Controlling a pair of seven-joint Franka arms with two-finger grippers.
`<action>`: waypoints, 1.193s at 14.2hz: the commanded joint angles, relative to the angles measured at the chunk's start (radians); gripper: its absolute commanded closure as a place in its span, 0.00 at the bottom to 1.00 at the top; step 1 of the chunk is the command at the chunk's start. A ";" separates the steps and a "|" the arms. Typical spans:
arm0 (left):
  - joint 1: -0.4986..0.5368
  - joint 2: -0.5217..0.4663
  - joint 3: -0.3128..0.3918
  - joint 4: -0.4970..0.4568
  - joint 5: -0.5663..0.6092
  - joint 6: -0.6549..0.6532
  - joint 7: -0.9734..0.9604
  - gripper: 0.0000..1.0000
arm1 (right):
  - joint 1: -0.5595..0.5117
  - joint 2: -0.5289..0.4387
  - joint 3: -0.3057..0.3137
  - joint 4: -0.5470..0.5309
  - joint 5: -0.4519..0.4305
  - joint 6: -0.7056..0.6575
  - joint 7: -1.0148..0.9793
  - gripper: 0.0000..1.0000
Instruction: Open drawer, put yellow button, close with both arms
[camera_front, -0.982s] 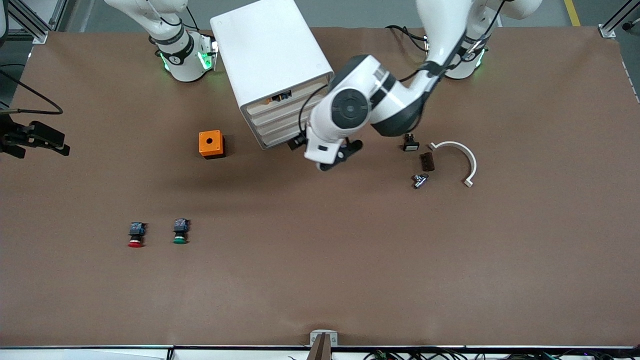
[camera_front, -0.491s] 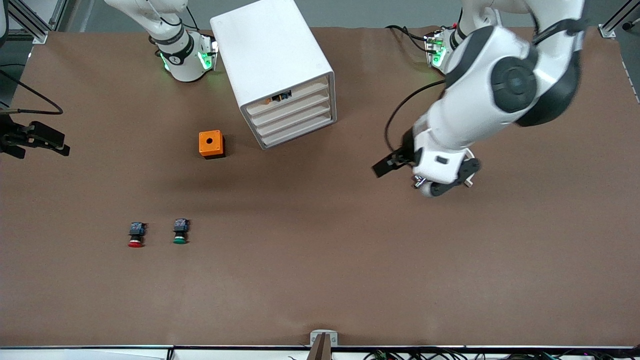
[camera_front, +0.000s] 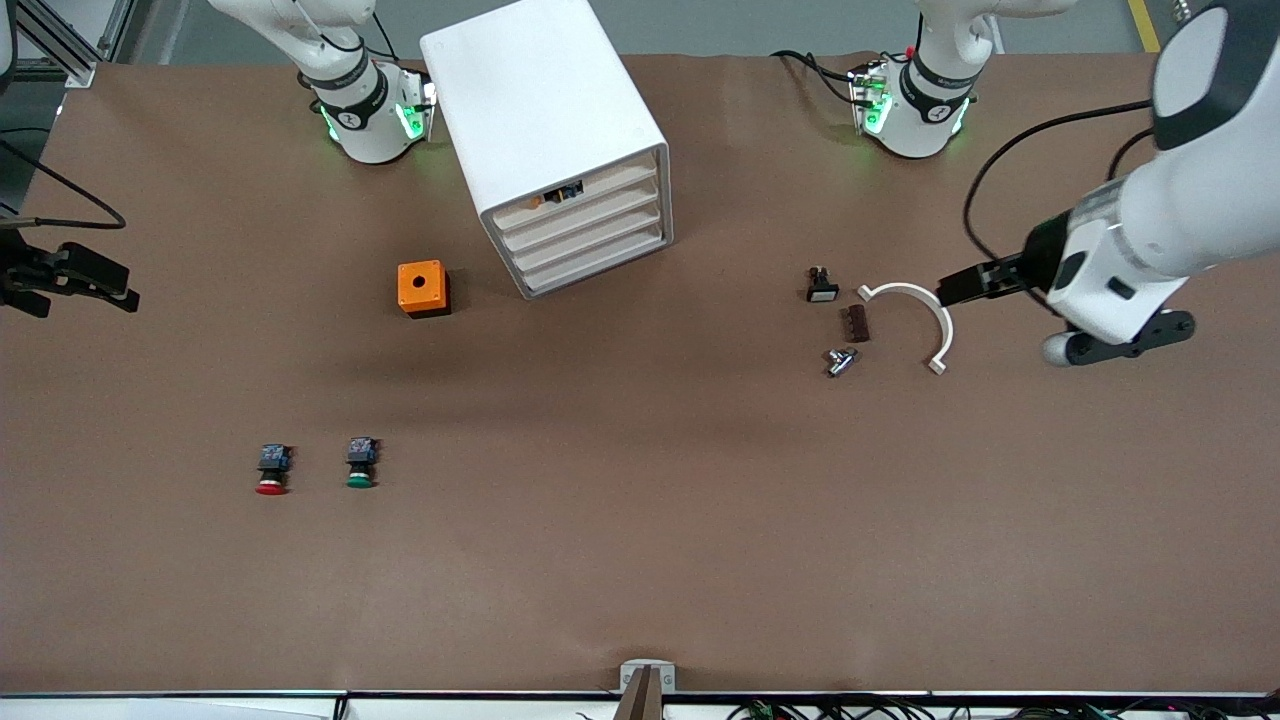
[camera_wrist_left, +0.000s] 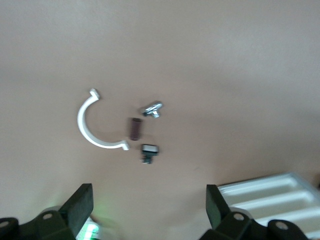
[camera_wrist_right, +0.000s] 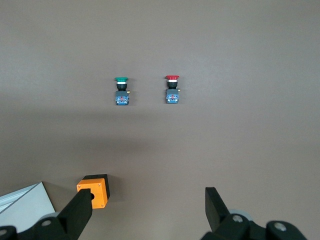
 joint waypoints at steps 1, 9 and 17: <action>0.020 -0.129 0.011 -0.179 0.052 0.040 0.119 0.01 | -0.002 -0.018 0.004 -0.010 -0.016 0.001 -0.011 0.00; 0.056 -0.194 0.060 -0.240 0.130 0.143 0.263 0.00 | 0.000 -0.018 0.004 -0.010 -0.018 0.001 -0.011 0.00; 0.086 -0.197 0.066 -0.169 0.132 0.135 0.312 0.00 | 0.000 -0.018 0.004 -0.009 -0.016 0.002 -0.009 0.00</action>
